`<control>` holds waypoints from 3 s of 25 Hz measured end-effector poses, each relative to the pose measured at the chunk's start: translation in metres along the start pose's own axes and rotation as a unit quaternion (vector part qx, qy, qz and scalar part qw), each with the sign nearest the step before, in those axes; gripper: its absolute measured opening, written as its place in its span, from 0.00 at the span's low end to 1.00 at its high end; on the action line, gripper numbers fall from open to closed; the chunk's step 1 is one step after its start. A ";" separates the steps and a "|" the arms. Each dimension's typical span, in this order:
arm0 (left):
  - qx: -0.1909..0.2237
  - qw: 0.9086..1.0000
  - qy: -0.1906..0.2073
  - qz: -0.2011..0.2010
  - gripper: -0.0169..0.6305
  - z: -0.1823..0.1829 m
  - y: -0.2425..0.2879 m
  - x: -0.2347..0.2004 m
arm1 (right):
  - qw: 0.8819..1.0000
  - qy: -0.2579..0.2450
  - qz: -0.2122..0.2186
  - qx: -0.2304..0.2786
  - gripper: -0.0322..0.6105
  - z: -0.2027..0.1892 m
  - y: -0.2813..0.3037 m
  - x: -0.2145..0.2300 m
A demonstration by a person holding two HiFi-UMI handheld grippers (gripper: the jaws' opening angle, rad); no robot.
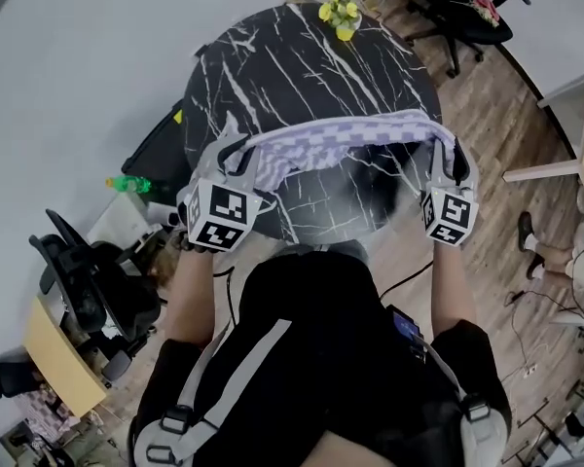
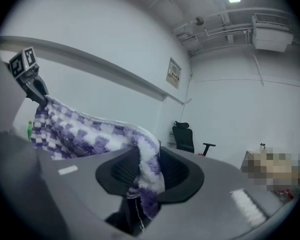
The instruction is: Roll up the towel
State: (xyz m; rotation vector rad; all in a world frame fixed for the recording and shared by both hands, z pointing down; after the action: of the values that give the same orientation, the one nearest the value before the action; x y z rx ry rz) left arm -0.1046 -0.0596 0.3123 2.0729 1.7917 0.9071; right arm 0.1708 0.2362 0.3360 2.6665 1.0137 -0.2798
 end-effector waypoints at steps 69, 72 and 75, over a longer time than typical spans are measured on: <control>-0.105 0.994 -0.040 0.014 0.10 -0.078 0.068 -0.041 | 0.985 -0.095 0.115 -0.090 0.15 -0.018 0.098 -0.066; -0.111 0.993 -0.041 0.010 0.10 -0.082 0.080 -0.044 | 0.984 -0.090 0.113 -0.101 0.15 -0.027 0.108 -0.067; -0.121 0.992 -0.045 0.012 0.10 -0.085 0.093 -0.045 | 0.982 -0.088 0.122 -0.112 0.15 -0.034 0.121 -0.067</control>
State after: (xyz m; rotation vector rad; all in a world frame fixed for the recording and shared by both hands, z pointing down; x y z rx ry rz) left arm -0.0840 -0.1390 0.4177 1.9528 1.5309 0.9677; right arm 0.2050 0.1190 0.4091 2.4766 0.6176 -0.3212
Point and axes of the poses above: the fingertips, and each gripper's own axes: y forward along the fingers, x to its right, z out of its top, the point moved 8 cm from there along -y, backward along the fingers, and after that the axes turned 1 degree about -y, right-handed, at the moved point
